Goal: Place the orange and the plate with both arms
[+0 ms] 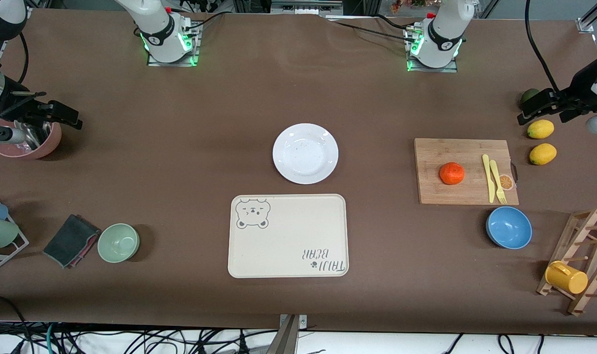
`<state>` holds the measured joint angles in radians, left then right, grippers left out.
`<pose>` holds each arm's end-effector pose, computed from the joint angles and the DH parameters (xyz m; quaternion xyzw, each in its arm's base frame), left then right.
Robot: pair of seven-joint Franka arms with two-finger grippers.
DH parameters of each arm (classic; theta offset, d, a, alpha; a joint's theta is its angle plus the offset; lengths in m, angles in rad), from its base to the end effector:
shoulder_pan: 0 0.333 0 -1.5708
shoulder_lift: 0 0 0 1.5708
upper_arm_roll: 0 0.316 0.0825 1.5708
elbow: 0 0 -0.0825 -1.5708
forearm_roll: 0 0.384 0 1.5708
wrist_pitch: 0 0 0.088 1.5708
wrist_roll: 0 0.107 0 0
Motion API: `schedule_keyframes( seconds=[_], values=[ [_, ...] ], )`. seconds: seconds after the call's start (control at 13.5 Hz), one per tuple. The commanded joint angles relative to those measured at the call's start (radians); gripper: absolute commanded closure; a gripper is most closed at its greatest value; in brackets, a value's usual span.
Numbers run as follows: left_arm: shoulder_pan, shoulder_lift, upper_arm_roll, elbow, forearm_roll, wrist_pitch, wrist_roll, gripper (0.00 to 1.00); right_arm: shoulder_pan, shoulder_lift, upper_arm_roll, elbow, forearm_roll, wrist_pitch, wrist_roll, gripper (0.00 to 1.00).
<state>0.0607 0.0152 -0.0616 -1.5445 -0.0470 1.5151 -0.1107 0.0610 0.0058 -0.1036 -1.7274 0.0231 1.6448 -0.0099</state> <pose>0.5535 -0.0055 0.6238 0.9980 0.0541 -0.0236 0.0227 0.5544 -0.0212 0.5535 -0.9988 0.0177 0.0439 0.0123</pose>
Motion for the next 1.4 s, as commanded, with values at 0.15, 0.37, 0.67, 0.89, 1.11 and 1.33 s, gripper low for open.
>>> schedule_keyframes(
  seconds=[0.15,0.37,0.67,0.89,1.11,1.33],
  values=[
    [0.008,-0.004,-0.004,0.004,-0.027,-0.009,-0.004,0.00,-0.006,0.000,0.001,0.002,0.006,-0.007,0.007,0.00],
    [0.007,0.000,0.000,0.000,-0.027,-0.007,-0.006,0.00,-0.006,0.000,0.001,0.002,0.006,-0.007,0.007,0.00],
    [0.007,0.008,0.002,-0.003,-0.022,-0.007,-0.007,0.00,-0.006,0.000,0.001,0.002,0.006,-0.007,0.007,0.00],
    [0.007,0.006,0.002,-0.002,-0.025,-0.010,-0.003,0.00,-0.007,0.002,0.001,0.002,0.006,-0.008,0.007,0.00],
    [0.008,0.000,0.006,0.001,-0.027,-0.016,0.002,0.00,-0.007,0.003,-0.001,0.002,0.008,-0.008,0.001,0.00],
    [0.008,0.000,0.008,0.006,-0.027,-0.015,-0.001,0.00,-0.007,0.003,-0.001,0.002,0.006,-0.008,-0.001,0.00]
  ],
)
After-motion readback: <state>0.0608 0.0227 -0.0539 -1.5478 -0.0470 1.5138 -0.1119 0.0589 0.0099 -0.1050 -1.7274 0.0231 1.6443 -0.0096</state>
